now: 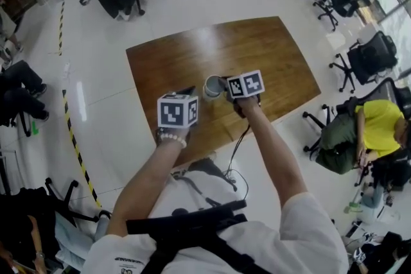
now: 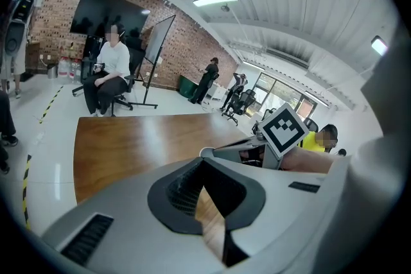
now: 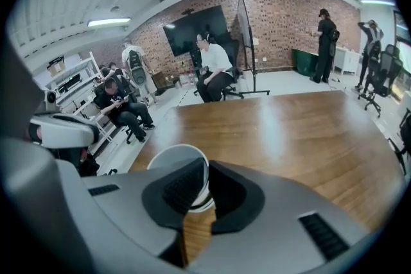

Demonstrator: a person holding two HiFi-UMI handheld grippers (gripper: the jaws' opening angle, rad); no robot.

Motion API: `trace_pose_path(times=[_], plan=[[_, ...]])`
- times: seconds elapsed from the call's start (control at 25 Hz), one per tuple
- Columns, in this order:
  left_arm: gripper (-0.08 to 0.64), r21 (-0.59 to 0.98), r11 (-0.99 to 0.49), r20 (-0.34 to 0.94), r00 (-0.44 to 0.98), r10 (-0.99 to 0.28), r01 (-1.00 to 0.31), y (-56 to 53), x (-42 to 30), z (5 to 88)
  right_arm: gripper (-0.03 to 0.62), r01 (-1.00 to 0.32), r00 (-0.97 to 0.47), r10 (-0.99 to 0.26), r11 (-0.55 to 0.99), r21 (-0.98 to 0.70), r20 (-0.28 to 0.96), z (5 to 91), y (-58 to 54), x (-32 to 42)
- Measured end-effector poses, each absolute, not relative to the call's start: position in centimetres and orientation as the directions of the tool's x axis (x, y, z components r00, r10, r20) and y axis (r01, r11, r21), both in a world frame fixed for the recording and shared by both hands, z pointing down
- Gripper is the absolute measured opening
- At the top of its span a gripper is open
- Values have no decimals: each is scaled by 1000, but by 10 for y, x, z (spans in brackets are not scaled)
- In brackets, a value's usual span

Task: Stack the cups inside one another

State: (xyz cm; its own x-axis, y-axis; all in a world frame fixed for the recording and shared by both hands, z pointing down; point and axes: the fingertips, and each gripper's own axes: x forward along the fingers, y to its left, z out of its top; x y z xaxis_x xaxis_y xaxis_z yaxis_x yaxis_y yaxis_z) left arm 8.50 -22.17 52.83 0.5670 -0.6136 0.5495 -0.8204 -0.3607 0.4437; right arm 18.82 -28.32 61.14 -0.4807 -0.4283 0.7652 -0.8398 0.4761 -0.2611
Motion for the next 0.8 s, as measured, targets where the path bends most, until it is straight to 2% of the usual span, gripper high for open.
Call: trace_pose_path(times=[0.8], plan=[[-3,457,-339,568,563,-600,-823,-222,76,541,29,-837,-424,-407,517,-179,809,635,-279,181]])
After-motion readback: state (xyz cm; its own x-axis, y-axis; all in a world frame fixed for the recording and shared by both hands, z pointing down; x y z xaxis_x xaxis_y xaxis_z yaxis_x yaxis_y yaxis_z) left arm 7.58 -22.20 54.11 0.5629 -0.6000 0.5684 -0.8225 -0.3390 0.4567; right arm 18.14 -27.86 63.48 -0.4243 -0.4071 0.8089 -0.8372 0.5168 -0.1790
